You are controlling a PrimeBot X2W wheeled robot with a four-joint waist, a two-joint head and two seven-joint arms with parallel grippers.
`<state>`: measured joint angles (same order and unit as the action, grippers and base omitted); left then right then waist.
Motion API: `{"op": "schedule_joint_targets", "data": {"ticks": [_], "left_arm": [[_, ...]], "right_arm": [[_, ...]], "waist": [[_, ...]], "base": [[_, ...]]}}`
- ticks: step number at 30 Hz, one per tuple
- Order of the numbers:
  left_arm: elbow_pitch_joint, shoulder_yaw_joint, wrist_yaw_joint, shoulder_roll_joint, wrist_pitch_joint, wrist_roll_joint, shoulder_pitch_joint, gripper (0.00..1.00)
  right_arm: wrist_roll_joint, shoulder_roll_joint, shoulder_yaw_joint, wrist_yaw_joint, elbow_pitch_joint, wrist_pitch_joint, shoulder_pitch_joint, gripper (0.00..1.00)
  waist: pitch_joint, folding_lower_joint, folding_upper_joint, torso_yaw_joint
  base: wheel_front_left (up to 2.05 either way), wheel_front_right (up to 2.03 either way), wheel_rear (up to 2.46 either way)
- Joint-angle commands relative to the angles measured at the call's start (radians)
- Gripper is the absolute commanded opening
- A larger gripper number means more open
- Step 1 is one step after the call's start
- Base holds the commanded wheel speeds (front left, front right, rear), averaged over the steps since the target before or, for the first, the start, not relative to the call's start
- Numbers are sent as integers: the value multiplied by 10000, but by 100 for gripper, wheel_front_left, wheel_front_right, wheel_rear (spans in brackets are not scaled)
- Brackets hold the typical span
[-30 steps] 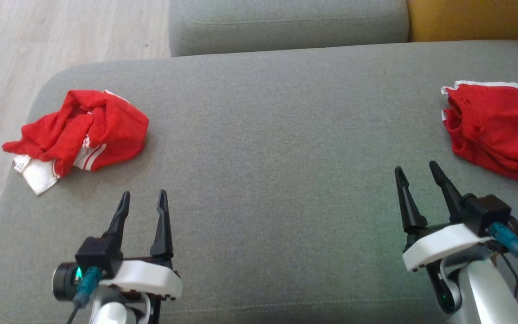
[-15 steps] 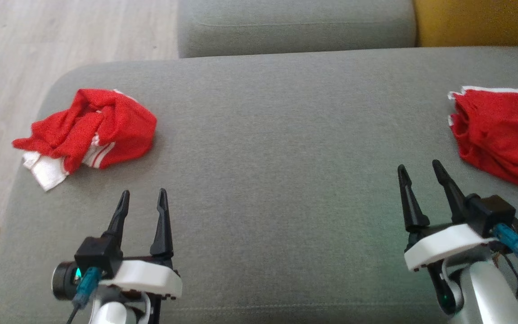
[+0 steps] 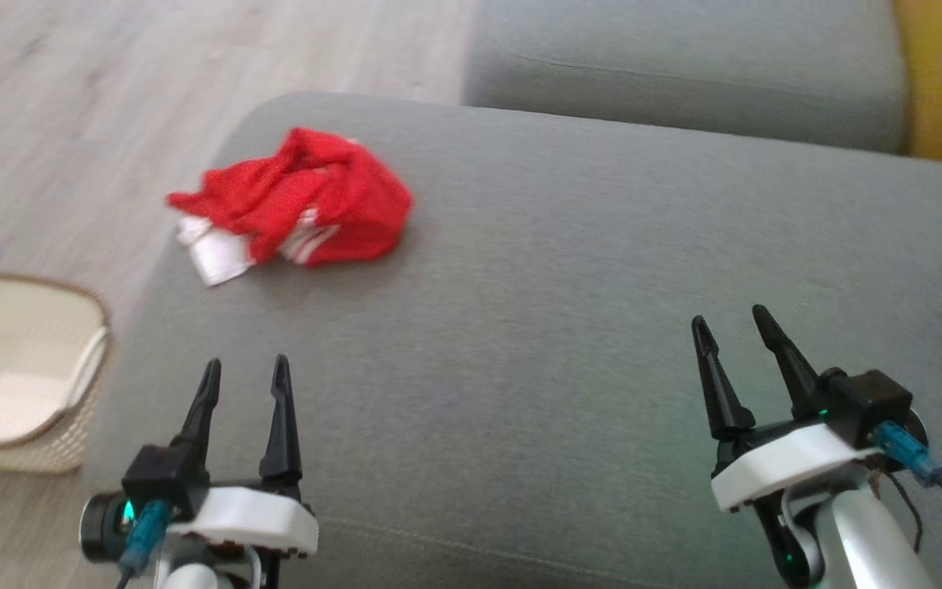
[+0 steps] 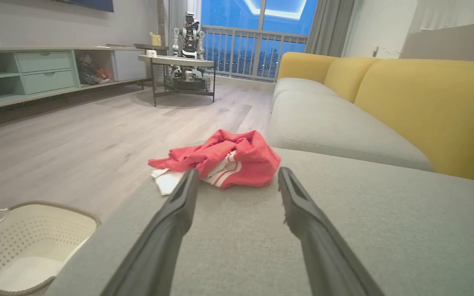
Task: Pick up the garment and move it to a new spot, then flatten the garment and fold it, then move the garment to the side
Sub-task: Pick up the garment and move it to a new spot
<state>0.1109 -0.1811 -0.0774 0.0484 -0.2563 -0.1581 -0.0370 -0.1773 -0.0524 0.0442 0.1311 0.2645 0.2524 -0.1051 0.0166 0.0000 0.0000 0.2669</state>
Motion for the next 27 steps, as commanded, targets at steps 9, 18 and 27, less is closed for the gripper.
{"op": "schedule_joint_targets", "data": {"ticks": [9,18,27], "left_arm": [[-455,550,126,18,-55,196,-47,100],[-591,789,157,18,-55,239,-177,100],[-582,1073,425,22,-55,323,1,100]], "right_arm": [[-283,22,740,-4,-375,92,-69,100],[-380,22,938,-4,-238,93,-149,100],[-383,22,739,-4,-210,93,-136,100]], "waist": [[232,0,0,1887],[233,0,0,2064],[132,0,0,1845]], "base": [[0,0,0],[0,0,0],[0,0,0]]}}
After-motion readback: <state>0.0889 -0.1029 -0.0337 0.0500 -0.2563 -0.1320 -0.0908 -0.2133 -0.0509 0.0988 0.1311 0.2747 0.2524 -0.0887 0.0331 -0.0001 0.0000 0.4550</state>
